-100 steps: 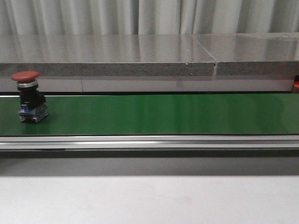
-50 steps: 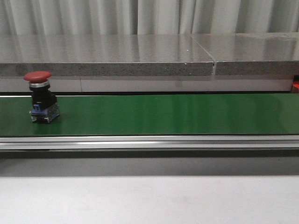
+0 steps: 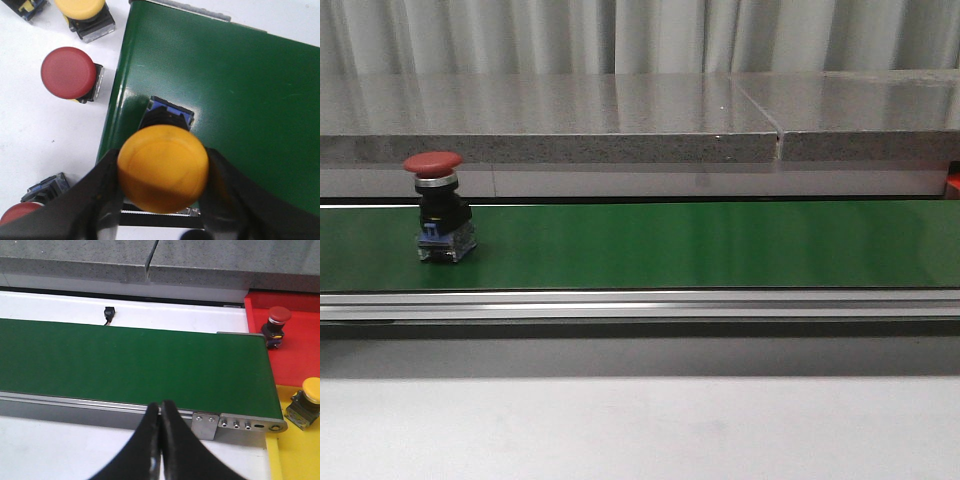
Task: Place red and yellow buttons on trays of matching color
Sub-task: 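Place the yellow button on the belt and open the left gripper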
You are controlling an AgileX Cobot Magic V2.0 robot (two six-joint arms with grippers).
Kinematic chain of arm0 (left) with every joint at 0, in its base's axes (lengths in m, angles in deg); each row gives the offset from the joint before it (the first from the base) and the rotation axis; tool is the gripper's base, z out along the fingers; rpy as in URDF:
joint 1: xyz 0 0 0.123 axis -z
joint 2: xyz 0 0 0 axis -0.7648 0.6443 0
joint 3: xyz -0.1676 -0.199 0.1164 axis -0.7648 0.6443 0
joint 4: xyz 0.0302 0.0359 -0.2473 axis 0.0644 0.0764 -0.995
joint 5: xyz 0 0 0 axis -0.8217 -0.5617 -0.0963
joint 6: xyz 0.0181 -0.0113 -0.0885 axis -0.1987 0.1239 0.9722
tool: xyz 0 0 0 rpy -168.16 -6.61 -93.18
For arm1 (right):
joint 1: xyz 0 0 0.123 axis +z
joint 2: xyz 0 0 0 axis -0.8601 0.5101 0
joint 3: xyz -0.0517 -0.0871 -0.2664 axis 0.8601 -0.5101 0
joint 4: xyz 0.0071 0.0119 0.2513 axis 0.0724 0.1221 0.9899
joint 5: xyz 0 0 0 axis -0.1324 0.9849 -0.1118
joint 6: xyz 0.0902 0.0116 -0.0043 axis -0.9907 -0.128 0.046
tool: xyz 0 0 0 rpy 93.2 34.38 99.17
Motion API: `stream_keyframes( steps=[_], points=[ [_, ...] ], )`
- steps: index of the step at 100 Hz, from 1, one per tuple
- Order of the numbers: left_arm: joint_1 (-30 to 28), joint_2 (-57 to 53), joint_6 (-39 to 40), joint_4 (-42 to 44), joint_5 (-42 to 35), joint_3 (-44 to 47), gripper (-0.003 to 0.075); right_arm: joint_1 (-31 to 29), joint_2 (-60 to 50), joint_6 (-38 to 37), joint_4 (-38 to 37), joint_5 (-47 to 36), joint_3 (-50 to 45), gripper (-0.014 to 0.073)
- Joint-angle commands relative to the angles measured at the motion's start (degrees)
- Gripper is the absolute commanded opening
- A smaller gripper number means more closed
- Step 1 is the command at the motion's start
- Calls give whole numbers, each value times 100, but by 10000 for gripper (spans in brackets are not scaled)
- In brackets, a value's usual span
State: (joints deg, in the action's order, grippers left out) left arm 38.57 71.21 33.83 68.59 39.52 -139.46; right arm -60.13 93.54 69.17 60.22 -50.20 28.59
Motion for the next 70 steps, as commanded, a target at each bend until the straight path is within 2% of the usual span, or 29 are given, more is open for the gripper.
stream_keyframes(
  steps=[1,6,11,26,33,44,60,67,70],
  points=[
    [40,-37,-2,-55,-233,-150,118,-8,42,36,34,-402,146,-66],
    [40,-11,-2,-55,-246,-150,135,-8,42,36,34,-402,146,-66],
    [40,-11,-2,-69,-288,-150,187,-8,42,36,34,-402,146,-66],
    [40,-11,-2,-197,-377,-212,499,-8,42,36,34,-402,146,-66],
    [40,-39,-2,-225,-456,-252,579,-8,42,36,34,-402,146,-66],
    [68,-255,-114,-240,-619,-252,586,-8,42,36,34,-402,146,-66],
    [436,-761,-627,-240,-812,-241,573,-8,42,36,34,-402,146,-66],
    [670,-1051,-742,-240,-960,-164,487,-8,42,36,34,-402,146,-66],
    [772,-1197,-757,-240,-1024,-118,407,-8,42,36,34,-402,146,-66]
  ],
)
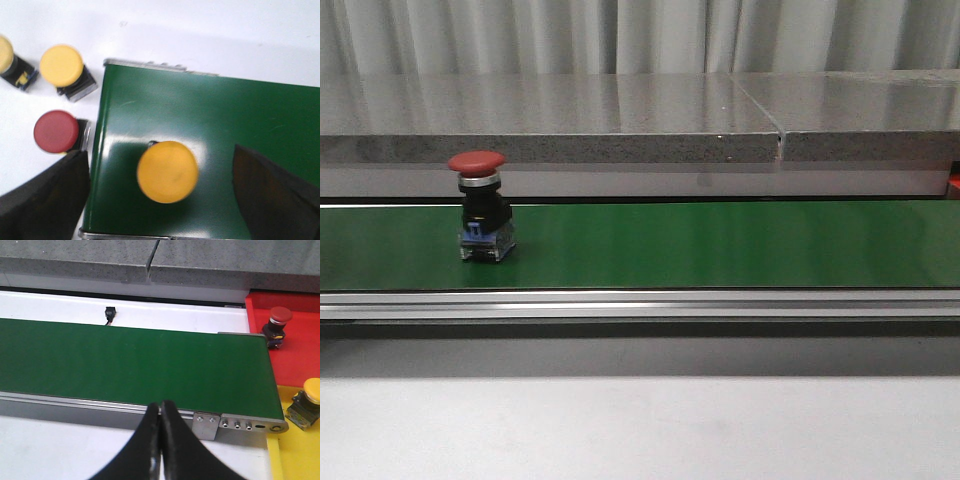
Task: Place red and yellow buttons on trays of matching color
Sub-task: 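Place the yellow button on the belt and open the left gripper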
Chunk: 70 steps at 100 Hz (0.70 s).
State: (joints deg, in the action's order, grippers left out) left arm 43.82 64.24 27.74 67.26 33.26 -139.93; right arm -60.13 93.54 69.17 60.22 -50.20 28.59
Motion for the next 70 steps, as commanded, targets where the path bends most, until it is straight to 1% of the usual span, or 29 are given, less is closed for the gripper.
stream_keyframes(
  steps=[1,2,4,5,6,9,11,12,15,34,70],
  points=[
    [273,-530,-148,-107,-411,-47,389,-8,42,36,34,-402,146,-66],
    [323,-560,-159,-107,-423,-35,351,-8,42,36,34,-402,146,-66],
    [396,-651,-158,-107,-458,7,309,-8,42,36,34,-402,146,-66],
    [420,-712,-158,-107,-482,22,267,-8,42,36,34,-402,146,-66],
    [468,-742,-158,-107,-484,54,246,-8,42,36,34,-402,146,-66],
    [561,-866,-158,-107,-539,122,140,-8,42,36,34,-402,146,-66],
    [625,-959,-170,-107,-575,176,99,-8,42,36,34,-402,146,-66],
    [645,-1020,-170,-107,-597,195,58,-8,42,36,34,-402,146,-66],
    [721,-1144,-170,-107,-638,290,-18,-8,42,36,34,-402,146,-66],
    [1059,-1988,-170,-107,-859,850,-21,-8,42,36,41,-484,146,-66],
    [1119,-3856,-170,-192,-983,2160,-21,-8,132,36,41,-421,146,-66]
  ],
)
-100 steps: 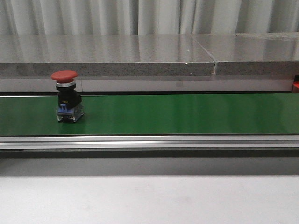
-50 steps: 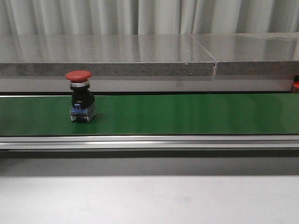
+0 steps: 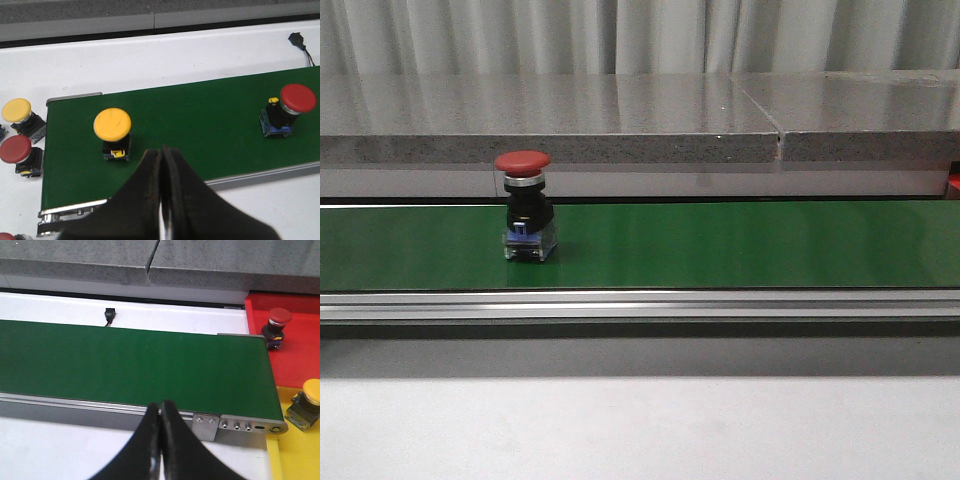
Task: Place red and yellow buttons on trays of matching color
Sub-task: 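Place the yellow button on the belt and open the left gripper, then lower the right gripper onto the red button on the belt and grasp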
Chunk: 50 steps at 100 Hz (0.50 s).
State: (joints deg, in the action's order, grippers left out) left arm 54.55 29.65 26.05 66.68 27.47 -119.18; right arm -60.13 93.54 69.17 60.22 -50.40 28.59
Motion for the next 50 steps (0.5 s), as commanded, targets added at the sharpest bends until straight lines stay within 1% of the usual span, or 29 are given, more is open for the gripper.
stream_keyframes(
  steps=[1,29,38,50],
  points=[
    [45,-432,-1,-133,-403,135,-21,-8,132,36,41,-399,146,-66],
    [45,-1700,-1,-133,-356,856,-21,80,529,36,41,-482,345,-66],
    [45,-1937,-1,-133,-354,934,-21,274,799,36,41,-521,540,-66],
    [45,-2031,-1,-133,-298,934,-21,701,1297,36,41,-588,868,-66]
  ],
)
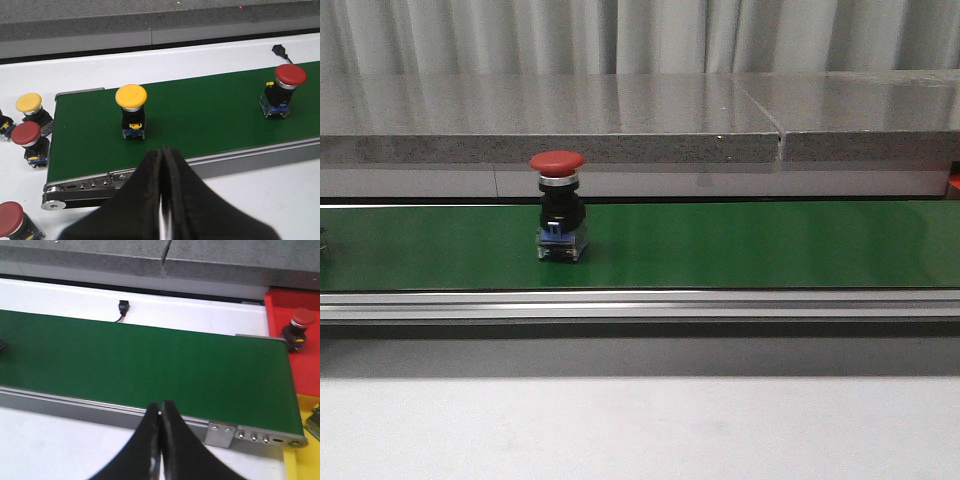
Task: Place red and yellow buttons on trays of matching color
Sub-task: 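Lower the right gripper onto the red button on the belt and grasp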
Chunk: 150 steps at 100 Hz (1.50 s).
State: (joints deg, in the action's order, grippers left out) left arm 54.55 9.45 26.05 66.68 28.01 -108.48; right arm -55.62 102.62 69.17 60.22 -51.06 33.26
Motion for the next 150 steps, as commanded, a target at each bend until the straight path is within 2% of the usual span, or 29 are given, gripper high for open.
stream_keyframes(
  steps=[1,19,33,38,45,62,71,99,121,150],
  points=[
    [45,-11,-1,-133,-352,-136,-21,306,453,36,41,-523,421,-66],
    [45,-11,-1,-133,-375,-136,-21,940,1282,36,-32,-502,1027,-66],
    [45,-11,-1,-133,-375,-136,-21,1182,2053,36,-39,-292,1598,-62],
    [45,-11,-1,-133,-375,-136,-21,1264,2382,36,-39,-183,1806,-34],
    [45,-11,-1,-133,-375,-136,-21,1375,2798,36,-33,-11,2119,74],
    [45,-11,-1,-133,-375,-136,-21,1662,3737,36,-33,474,2894,539],
    [45,-11,-1,-133,-375,-136,-21,1770,4267,36,-33,881,3394,670],
    [45,-11,-1,-133,-375,-136,-21,2164,5795,294,1,2104,4845,645],
    [45,-11,-1,-133,-375,-136,-21,2487,6678,747,142,2222,5512,645],
    [45,-11,-1,-133,-375,-136,-21,2567,7332,872,263,1952,5654,645]
  ],
)
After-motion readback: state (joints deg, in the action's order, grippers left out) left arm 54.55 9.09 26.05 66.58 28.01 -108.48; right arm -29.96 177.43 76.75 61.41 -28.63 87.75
